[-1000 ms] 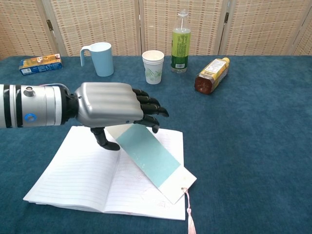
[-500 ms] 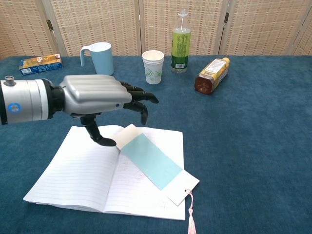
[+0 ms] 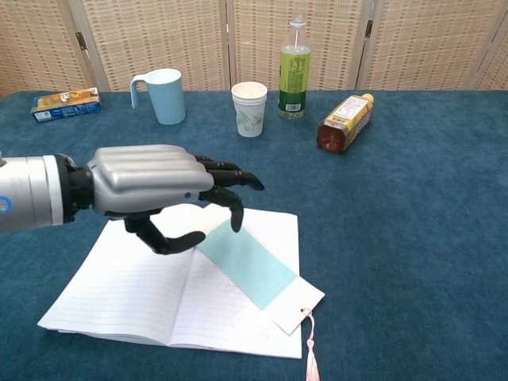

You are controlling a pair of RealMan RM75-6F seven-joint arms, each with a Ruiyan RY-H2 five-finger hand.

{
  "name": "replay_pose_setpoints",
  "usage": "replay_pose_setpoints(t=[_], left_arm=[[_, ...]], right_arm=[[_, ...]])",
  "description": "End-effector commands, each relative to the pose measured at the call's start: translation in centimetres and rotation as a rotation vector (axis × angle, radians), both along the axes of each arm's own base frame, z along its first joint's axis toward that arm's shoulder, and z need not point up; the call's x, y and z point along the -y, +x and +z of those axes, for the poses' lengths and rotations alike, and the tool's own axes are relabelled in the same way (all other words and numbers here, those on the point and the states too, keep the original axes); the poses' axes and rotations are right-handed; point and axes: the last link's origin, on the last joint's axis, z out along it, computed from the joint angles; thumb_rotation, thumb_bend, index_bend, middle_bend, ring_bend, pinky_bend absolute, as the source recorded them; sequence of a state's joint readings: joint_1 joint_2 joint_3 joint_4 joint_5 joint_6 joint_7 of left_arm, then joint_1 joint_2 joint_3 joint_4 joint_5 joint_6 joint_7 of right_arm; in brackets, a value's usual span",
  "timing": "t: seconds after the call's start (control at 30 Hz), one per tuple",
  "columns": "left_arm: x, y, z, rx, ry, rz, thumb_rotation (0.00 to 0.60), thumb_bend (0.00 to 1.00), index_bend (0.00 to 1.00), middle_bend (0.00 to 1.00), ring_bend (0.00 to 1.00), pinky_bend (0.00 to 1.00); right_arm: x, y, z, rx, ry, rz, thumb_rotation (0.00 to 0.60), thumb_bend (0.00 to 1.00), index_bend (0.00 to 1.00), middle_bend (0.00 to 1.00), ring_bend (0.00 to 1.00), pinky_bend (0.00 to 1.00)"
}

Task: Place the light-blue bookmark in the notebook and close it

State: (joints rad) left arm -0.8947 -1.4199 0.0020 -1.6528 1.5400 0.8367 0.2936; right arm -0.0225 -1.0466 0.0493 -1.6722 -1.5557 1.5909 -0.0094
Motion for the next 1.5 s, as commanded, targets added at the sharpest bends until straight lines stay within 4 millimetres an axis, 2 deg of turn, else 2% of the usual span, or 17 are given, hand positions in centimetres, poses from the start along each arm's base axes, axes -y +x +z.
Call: replay_pose_setpoints(t=[0.03, 0.23, 0.3, 0.37, 0.8, 1.13, 1.5], left_arm=[[0.5, 1.6, -0.7, 0.014, -0.011, -0.036, 0.595, 0.63, 0.31, 0.05, 0.02, 0.15], [0.5, 4.0, -2.6, -0.005, 0.01, -0.078, 0.505, 0.63, 0.27, 0.02, 0.0, 0.14], [0.3, 4.7, -3.4, -0.019, 0.024, -0.082, 0.447, 0.63, 0.26, 0.01, 0.0, 0.14], [0.1, 5.2, -4.1, -0.03, 0.032, -0.072, 0.415, 0.63, 0.26, 0.0, 0.0, 0.14], [-0.6, 5.8, -6.7, -0.118, 0.091, -0.017, 0.318, 0.63, 0.31, 0.0, 0.0, 0.13], [-0.5, 5.6, -7.8, -0.17, 0.118, 0.011, 0.294, 0.63, 0.32, 0.0, 0.0, 0.13], [0.1, 5.3, -7.8, -0.188, 0.12, -0.006, 0.282, 0.63, 0.35, 0.0, 0.0, 0.13]], right_arm=[[0.0, 0.0, 0.1, -0.001, -0.003, -0.001, 0.6, 0.28, 0.0, 0.1, 0.05, 0.11], [0.0, -0.1, 0.0, 0.003, 0.0, 0.0, 0.6, 0.28, 0.0, 0.1, 0.05, 0.11], [0.0, -0.2, 0.1, 0.004, 0.0, -0.002, 0.6, 0.27, 0.0, 0.1, 0.05, 0.11], [0.0, -0.3, 0.2, 0.004, -0.003, -0.004, 0.6, 0.27, 0.0, 0.1, 0.05, 0.11], [-0.3, -0.9, 0.4, 0.011, -0.013, -0.02, 0.6, 0.28, 0.0, 0.1, 0.05, 0.11], [-0.4, -1.2, 0.3, 0.017, -0.01, -0.025, 0.6, 0.27, 0.0, 0.1, 0.05, 0.11], [-0.5, -1.3, 0.2, 0.019, -0.011, -0.028, 0.6, 0.28, 0.0, 0.1, 0.05, 0.11]])
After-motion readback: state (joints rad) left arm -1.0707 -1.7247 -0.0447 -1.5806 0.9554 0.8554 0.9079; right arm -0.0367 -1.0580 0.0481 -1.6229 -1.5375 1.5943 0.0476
